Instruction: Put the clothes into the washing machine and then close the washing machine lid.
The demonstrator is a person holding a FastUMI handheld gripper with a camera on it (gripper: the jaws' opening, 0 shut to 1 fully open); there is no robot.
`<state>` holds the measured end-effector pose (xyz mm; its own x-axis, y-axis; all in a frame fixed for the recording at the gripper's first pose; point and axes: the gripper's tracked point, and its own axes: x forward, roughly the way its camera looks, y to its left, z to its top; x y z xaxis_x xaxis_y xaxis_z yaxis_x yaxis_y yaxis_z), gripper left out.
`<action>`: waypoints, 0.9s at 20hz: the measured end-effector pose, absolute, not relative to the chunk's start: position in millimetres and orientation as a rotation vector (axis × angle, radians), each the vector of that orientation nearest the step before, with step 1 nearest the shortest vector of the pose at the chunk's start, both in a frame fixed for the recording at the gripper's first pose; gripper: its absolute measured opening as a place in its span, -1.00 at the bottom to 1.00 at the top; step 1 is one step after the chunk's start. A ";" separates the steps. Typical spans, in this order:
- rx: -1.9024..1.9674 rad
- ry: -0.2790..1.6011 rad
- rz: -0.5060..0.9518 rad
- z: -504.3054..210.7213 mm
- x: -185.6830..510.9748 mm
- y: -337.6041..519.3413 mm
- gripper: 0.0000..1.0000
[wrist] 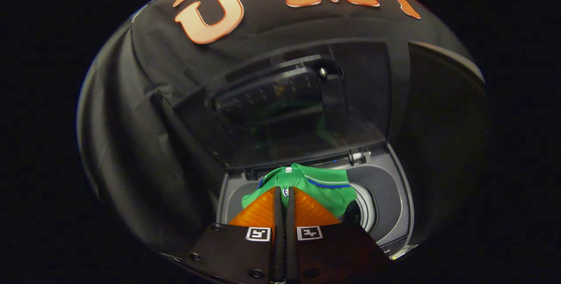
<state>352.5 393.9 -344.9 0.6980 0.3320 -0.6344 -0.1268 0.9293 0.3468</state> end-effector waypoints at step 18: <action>0.188 1.001 0.157 -483.9 369.5 387.5 -0.83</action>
